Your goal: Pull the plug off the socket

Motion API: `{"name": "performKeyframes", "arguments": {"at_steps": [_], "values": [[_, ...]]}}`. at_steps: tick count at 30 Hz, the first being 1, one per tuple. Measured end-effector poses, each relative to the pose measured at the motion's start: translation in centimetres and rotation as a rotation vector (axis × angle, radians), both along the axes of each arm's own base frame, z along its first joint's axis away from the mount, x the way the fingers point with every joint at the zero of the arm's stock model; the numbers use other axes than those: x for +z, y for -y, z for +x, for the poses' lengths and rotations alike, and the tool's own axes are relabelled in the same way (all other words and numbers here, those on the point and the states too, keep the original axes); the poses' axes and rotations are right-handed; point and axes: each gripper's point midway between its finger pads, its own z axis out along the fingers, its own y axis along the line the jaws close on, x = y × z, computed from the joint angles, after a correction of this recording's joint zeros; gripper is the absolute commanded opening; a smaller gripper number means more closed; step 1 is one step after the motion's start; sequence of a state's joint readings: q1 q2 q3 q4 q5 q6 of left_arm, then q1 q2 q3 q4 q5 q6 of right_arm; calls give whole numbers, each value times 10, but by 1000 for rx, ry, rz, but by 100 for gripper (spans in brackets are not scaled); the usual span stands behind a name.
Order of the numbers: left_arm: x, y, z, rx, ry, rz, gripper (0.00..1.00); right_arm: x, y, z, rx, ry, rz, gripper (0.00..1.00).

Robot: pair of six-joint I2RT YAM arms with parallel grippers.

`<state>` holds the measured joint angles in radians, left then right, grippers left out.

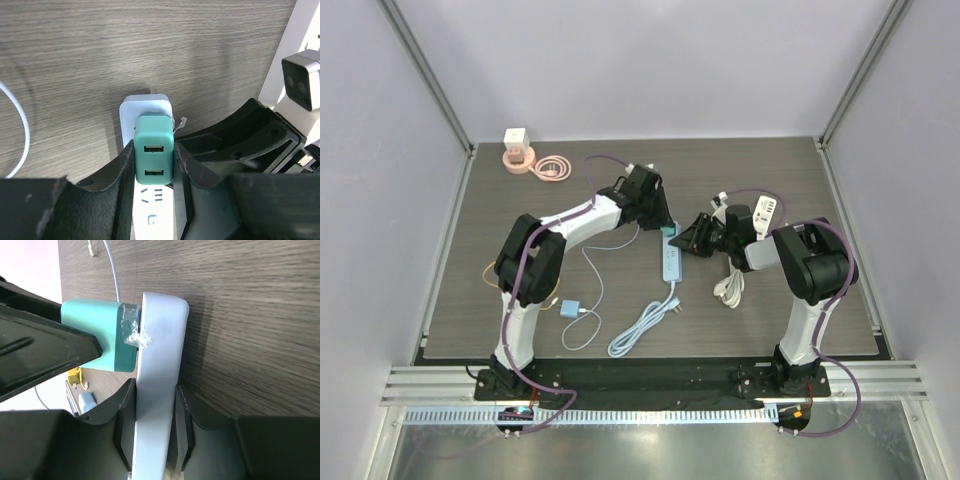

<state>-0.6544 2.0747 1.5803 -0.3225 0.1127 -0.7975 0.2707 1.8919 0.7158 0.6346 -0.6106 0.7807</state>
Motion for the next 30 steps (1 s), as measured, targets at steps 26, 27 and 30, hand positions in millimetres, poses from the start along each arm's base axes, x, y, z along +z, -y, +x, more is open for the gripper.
{"name": "performKeyframes", "arguments": {"at_steps": [26,27,30], "values": [[20,-18,-21,71,40,-63,0,12,-5,-2,33,46,-36,1],[21,-19,-21,70,44,-63,0,12,-5,-3,39,51,-36,1],[25,-22,-25,69,49,-64,0,15,-7,-3,58,65,-32,1]]}}
